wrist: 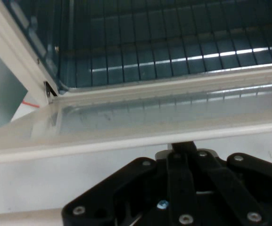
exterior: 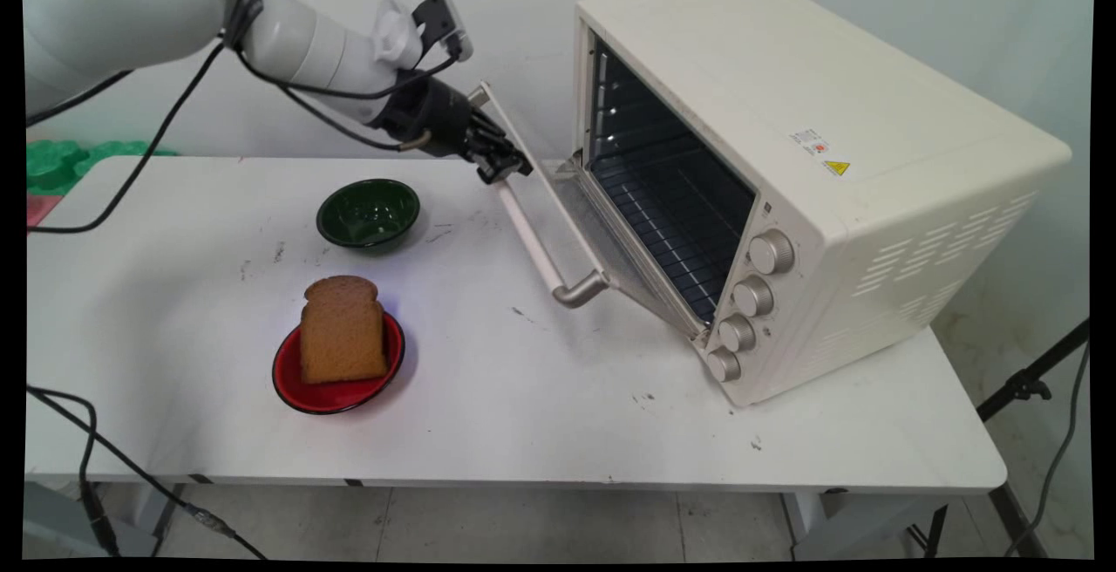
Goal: Open the oven
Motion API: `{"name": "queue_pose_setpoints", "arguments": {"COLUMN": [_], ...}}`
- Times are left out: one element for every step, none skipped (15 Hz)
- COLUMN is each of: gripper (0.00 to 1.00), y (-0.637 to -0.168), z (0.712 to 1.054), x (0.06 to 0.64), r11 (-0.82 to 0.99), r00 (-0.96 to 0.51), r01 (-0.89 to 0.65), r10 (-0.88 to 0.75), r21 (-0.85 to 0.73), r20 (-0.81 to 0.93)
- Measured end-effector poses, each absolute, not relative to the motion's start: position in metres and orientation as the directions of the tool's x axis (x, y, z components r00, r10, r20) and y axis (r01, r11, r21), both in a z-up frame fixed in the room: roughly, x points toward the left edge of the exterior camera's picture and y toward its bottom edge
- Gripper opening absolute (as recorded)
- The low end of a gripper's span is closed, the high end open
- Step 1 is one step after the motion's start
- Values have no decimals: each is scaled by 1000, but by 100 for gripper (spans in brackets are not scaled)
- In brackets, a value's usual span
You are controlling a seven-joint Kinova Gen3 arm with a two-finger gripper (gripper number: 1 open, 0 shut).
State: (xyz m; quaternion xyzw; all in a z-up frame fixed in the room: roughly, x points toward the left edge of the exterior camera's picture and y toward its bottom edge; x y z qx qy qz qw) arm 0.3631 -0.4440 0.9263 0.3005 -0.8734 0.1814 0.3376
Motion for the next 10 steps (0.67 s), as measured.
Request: {"name": "queue_pose_setpoints", "arguments": {"gripper": [0,0,0,0,0,0,0,0,0,0], "y": [-442,-440,-438,-435,-433,-431,-429,-428,-426,-423], "z": [924,920,916,911,907,904,900,897,892,887], "x": [366,370,374,380,384,387,392,395,400,405], "r11": [754,754,753,753,752,751,751,751,750,749], "r00": [-591,-589,-586,-583,-580,-579,-577,-575,-573,-569], "r01": [-647,-648,-648,-649,-651,-651,-652,-652,-654,-656], "r10": [-402,-401,-400,-400,-400,-401,-401,-402,-404,-406], "r21": [-113,-113,-111,-110,-108,-107,-105,-104,-101,-97], "r20": [700,702,705,707,709,710,712,712,714,715]}}
